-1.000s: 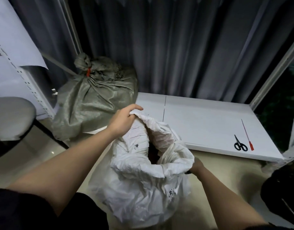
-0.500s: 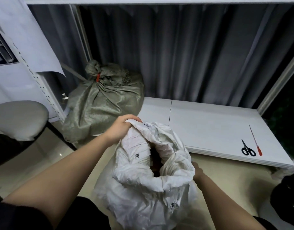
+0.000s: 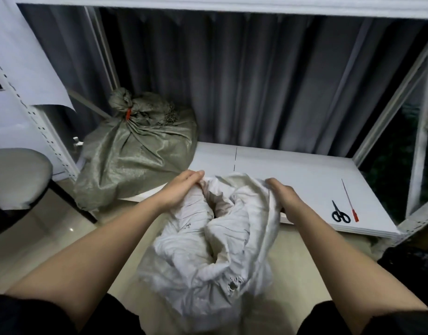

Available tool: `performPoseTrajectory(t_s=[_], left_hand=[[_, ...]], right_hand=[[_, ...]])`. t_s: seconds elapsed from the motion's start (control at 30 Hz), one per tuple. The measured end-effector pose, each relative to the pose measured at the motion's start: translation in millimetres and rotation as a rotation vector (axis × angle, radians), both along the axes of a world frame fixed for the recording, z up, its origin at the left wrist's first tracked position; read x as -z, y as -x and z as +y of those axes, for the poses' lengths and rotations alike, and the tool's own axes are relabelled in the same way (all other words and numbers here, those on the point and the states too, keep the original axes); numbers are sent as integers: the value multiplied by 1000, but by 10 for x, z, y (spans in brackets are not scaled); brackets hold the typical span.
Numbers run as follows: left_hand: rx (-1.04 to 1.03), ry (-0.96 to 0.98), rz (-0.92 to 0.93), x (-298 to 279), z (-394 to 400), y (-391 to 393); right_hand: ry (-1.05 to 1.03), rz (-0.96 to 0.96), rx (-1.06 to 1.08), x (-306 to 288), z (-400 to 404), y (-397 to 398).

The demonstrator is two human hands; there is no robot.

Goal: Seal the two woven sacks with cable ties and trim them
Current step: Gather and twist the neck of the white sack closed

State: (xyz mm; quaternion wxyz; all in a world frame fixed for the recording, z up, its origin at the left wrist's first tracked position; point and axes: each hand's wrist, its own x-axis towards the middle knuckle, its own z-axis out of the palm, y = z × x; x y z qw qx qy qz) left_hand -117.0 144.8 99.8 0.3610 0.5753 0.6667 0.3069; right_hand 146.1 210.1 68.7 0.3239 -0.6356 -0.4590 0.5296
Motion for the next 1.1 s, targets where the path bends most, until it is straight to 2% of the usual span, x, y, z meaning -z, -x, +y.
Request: performPoseTrajectory(t_s=[0.17,0.23,0.3,0.4,0.47,0.6,0.73,0.87,1.0,1.1], left_hand=[[114,22,83,14,-5,-247],[155,67,91,5,-26,-304],[206,115,100,-12,-83,-350],[263,105,178,35,-162,-348],[268,89,196,63,-215,-321],[256,101,169,60,-241,-174],[325,102,170,22,-184,-67],[312,91,156,12,-124,-36],[303,42,153,24,-67,-86],[320,18,220,50,-24,-202]], right_hand=[[-120,-95,-150,-258,41,189],[-145,-143,-92,-260,31,259],[-58,-172,-53,-202,25,288],[94,-528,-112,39,-57,252],[122,-632,-142,286,-106,157],[224,-509,-197,639,-171,-8],[84,-515,-173,758,-101,-18],[136,-335,-262,680,1,65],[6,-332,-280,594,41,142],[12,-57,-285,335,19,241]])
